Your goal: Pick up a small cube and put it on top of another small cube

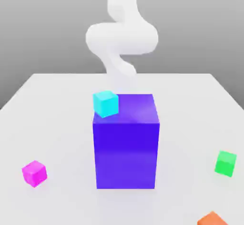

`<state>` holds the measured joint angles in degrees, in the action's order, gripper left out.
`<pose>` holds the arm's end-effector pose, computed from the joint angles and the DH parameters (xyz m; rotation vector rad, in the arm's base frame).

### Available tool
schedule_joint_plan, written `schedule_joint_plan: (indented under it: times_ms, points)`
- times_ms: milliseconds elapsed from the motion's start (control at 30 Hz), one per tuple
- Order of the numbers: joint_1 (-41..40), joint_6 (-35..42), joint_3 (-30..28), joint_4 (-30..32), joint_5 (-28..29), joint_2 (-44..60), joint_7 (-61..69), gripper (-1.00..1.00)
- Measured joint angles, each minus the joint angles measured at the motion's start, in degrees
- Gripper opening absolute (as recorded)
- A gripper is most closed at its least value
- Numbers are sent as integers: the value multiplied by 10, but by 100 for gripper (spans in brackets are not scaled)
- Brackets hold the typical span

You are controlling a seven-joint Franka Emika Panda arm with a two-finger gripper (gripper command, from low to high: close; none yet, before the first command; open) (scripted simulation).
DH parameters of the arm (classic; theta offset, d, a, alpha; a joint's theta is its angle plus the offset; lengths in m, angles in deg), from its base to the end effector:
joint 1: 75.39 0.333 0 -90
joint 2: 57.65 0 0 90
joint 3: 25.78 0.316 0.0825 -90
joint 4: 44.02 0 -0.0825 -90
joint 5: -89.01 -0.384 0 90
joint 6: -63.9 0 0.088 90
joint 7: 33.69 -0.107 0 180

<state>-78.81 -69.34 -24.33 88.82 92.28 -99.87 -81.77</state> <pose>0.3708 -0.0103 0.6816 -2.4936 1.1294 -1.0229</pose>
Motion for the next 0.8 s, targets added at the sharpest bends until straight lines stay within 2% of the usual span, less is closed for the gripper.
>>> schedule_joint_plan:
  times_ms: [233, 500, 800]
  points:
    - [-92, -38, 28, 29, 87, 106, -59, 0]
    - [-169, -78, 23, 61, 170, 226, -115, 0]
    - [-225, -134, -19, 99, 206, 351, -136, 0]
